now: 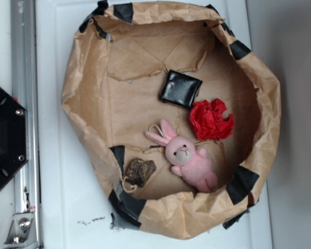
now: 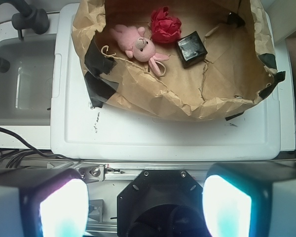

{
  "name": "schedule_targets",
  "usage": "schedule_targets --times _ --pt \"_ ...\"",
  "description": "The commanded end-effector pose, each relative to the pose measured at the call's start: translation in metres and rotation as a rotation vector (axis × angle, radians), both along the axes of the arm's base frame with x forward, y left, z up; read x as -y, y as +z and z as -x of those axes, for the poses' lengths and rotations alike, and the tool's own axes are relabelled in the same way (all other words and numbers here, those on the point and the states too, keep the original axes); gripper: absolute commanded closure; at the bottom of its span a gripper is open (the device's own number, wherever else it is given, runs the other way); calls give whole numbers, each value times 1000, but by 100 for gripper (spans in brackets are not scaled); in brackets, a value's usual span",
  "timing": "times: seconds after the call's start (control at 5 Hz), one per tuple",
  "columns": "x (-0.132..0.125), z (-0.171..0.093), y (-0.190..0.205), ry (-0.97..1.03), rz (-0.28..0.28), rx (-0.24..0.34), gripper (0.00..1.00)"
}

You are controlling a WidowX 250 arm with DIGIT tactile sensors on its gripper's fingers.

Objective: Grab the black box.

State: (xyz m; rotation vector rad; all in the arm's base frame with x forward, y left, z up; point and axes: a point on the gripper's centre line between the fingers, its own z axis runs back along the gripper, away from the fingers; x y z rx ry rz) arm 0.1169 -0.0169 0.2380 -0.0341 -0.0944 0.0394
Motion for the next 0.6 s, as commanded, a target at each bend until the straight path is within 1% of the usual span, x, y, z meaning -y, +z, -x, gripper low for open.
schedule_targets --times 0.0,0.2,0.4 --pt "0 0 0 0 0 0 0" --pt "-4 -34 -12 31 -35 66 0" --pt "-15 -59 -16 21 -19 90 0"
